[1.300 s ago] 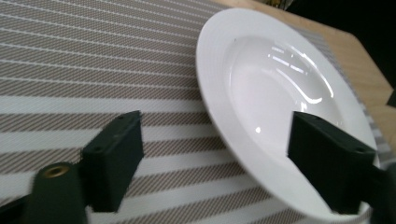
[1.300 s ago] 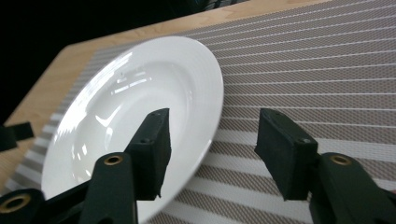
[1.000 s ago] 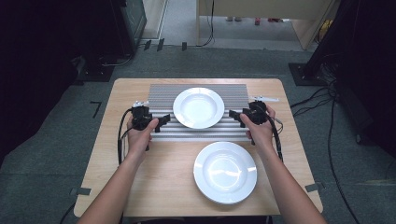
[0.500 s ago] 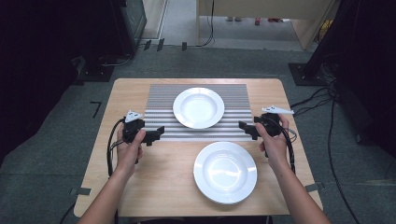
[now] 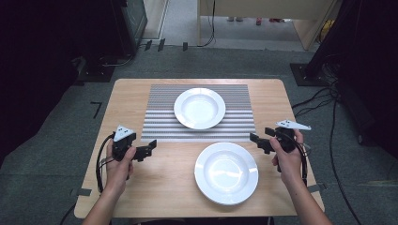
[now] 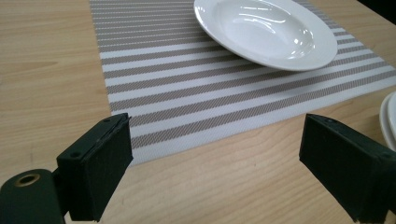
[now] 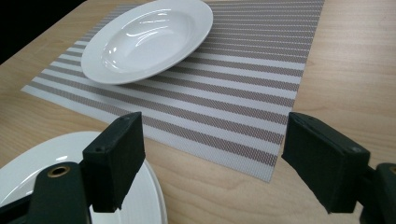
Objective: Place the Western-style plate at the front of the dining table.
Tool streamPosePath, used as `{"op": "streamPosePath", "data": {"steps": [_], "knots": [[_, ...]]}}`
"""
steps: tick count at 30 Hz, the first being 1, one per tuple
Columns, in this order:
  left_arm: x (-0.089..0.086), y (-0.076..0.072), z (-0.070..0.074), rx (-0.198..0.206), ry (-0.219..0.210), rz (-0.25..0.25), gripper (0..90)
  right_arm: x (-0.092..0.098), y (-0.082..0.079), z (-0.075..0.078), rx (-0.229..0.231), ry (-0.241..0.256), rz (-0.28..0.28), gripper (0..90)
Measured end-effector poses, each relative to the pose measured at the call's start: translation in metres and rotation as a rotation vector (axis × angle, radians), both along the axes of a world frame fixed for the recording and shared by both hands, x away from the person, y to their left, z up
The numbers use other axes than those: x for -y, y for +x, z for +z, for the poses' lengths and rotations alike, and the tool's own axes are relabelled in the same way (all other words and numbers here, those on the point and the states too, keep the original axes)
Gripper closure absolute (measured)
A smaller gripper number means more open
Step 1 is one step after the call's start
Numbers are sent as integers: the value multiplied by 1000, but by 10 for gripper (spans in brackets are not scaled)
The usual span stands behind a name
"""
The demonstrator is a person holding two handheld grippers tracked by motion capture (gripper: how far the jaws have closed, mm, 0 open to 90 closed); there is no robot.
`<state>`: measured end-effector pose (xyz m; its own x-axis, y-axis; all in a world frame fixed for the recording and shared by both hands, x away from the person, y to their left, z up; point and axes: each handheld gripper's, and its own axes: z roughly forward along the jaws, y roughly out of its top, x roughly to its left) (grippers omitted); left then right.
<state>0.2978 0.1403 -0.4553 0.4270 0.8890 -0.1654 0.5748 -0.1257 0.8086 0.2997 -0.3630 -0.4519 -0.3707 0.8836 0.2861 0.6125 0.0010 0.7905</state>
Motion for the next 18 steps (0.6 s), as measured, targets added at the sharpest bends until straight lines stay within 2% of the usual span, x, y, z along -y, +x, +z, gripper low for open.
{"op": "streamPosePath", "data": {"steps": [4,18], "knots": [[-7,-11,-5,-3,10,6,94,7,-11,-3,-5,12,-7,209],[-39,-41,-24,-29,7,73,94,35,-47,-22,-27,3,-46,212]]}}
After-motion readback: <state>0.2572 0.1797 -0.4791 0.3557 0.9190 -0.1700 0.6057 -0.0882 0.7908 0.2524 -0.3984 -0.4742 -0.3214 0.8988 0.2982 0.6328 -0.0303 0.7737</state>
